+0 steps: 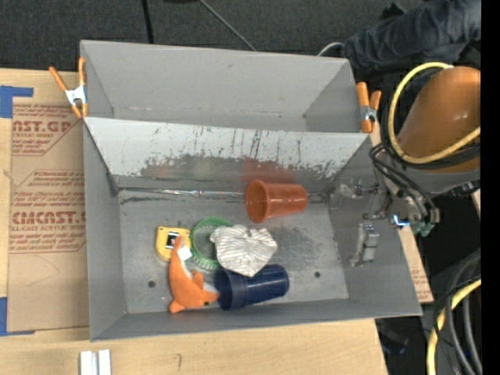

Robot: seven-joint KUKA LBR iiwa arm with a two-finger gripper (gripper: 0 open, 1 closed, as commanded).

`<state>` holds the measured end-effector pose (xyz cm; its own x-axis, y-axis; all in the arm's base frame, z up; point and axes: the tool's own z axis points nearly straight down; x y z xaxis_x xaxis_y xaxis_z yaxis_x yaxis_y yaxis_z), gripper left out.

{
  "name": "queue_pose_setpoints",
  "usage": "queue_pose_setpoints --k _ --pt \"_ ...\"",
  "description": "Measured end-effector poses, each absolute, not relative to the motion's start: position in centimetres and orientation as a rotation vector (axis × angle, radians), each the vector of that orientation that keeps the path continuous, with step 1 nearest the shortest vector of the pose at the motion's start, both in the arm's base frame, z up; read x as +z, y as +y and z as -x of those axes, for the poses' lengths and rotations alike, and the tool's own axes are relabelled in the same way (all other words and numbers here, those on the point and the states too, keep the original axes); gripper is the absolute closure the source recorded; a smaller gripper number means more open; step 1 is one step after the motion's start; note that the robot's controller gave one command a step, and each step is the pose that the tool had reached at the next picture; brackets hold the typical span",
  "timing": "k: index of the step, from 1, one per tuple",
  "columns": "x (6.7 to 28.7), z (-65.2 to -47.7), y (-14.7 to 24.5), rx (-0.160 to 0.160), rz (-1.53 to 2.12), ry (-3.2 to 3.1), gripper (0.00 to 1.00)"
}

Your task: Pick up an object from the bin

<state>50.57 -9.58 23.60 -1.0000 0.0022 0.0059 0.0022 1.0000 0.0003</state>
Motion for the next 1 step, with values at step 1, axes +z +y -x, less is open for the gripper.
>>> queue_pose_setpoints --k 1 --pt "24.04 -50.73 -9.52 0.002 -0.001 -3.144 0.0"
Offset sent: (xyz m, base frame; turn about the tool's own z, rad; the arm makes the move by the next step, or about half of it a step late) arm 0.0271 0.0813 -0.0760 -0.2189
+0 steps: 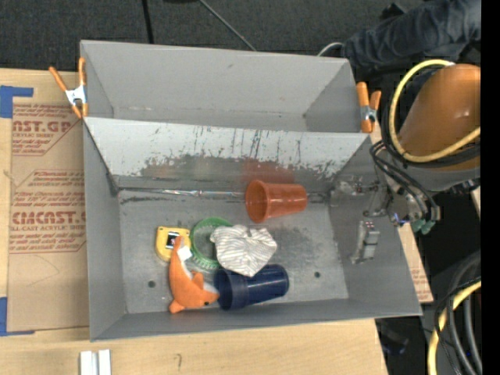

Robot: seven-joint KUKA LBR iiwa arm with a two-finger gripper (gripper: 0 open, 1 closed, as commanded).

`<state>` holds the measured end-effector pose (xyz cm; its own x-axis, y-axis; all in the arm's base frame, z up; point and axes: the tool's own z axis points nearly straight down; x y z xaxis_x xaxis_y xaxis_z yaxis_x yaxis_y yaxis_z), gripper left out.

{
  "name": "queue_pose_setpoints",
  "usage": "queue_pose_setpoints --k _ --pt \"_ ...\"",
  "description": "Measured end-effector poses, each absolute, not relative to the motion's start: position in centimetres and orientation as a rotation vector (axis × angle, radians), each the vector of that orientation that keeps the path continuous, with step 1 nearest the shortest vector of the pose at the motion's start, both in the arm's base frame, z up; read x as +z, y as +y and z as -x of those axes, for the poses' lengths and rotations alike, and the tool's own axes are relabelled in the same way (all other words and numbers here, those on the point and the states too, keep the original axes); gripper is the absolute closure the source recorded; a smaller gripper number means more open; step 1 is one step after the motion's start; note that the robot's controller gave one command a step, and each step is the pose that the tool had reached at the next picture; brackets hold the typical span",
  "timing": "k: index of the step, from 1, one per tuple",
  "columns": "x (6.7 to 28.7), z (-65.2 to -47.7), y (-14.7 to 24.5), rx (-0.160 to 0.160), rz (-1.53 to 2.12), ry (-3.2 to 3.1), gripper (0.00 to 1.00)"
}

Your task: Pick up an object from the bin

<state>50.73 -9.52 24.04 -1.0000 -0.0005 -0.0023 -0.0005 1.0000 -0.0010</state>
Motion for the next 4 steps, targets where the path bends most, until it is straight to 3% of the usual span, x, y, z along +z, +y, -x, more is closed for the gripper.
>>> queue_pose_setpoints --k 1,3,4 --pt "19.7 -52.4 -5.2 -0.006 0.188 3.125 0.0" --pt "13.2 -49.6 2.9 0.001 0.266 3.131 0.0" --pt "7.3 -50.7 3.0 0.002 0.163 3.133 0.0"
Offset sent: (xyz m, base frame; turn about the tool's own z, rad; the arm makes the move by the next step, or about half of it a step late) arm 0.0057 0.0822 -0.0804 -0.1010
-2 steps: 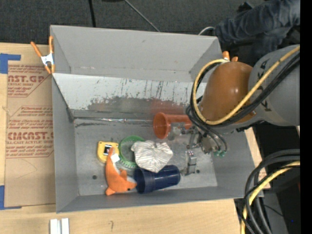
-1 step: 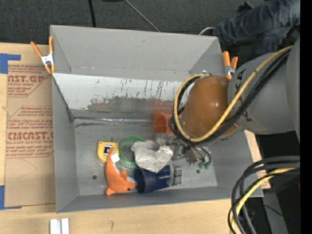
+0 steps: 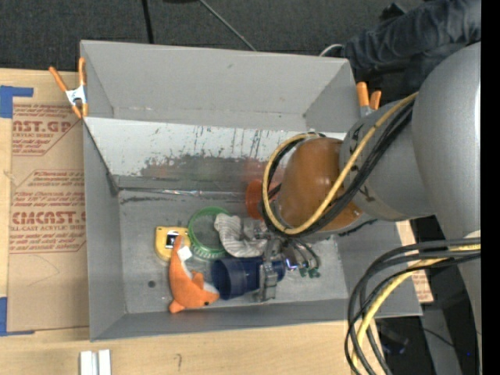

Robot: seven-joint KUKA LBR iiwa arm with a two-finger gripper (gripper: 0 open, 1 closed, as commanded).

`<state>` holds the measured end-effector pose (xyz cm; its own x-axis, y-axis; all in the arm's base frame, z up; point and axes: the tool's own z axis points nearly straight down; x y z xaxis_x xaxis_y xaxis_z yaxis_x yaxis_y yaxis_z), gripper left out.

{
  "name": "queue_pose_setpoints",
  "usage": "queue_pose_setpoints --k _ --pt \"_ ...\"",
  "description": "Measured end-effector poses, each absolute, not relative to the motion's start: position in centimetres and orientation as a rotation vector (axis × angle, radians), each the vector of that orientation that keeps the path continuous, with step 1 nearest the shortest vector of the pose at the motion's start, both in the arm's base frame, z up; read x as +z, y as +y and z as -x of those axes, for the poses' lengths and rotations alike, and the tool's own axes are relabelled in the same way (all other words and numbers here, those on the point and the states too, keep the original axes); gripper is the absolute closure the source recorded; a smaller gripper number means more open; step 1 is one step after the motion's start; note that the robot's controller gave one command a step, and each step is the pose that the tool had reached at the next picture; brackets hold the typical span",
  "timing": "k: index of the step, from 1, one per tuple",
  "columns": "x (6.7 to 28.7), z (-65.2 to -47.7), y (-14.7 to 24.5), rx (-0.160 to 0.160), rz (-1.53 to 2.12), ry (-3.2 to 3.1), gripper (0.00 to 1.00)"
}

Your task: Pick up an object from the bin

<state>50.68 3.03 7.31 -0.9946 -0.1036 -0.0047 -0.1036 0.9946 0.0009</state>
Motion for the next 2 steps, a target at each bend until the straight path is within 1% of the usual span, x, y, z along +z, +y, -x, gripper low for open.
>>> queue_pose_setpoints --k 1,2 --pt "7.06 -48.02 4.89 0.0 0.16 3.134 1.0" --pt "7.06 -48.02 4.89 0.001 0.16 3.134 1.0"
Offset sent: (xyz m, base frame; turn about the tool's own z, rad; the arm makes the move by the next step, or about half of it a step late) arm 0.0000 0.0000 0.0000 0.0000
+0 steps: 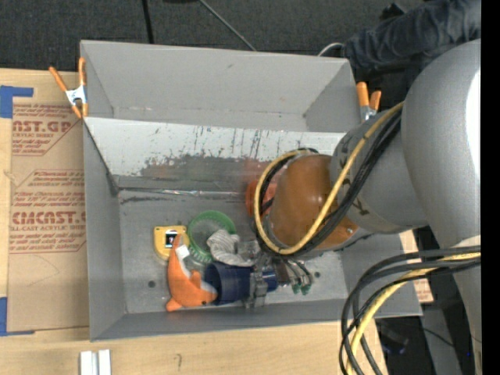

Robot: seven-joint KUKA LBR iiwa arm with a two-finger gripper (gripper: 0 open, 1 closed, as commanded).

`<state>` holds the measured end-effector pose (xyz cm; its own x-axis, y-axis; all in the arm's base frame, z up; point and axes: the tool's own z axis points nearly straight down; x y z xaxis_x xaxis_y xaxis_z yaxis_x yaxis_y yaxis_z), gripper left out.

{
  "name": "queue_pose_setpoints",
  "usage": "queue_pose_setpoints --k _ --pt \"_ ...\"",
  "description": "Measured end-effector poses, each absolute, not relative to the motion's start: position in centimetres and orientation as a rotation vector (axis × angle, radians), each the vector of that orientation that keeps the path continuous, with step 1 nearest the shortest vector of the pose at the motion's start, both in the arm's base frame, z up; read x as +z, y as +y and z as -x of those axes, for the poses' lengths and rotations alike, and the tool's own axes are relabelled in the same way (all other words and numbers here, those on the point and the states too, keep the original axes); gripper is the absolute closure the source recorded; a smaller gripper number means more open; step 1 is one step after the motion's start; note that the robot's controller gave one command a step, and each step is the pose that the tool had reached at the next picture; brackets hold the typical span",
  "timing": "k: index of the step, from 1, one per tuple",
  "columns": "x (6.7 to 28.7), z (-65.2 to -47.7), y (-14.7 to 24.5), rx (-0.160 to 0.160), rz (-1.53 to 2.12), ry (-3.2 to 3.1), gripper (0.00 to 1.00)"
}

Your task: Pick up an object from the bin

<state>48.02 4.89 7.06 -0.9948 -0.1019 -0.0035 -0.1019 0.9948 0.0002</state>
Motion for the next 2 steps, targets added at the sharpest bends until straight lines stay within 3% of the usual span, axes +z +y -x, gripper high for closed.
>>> queue_pose_setpoints --k 1,2 --pt "7.6 -47.9 4.9 0.0 0.16 3.14 1.0" --pt "10.9 -47.8 4.9 0.001 0.16 3.143 1.0"
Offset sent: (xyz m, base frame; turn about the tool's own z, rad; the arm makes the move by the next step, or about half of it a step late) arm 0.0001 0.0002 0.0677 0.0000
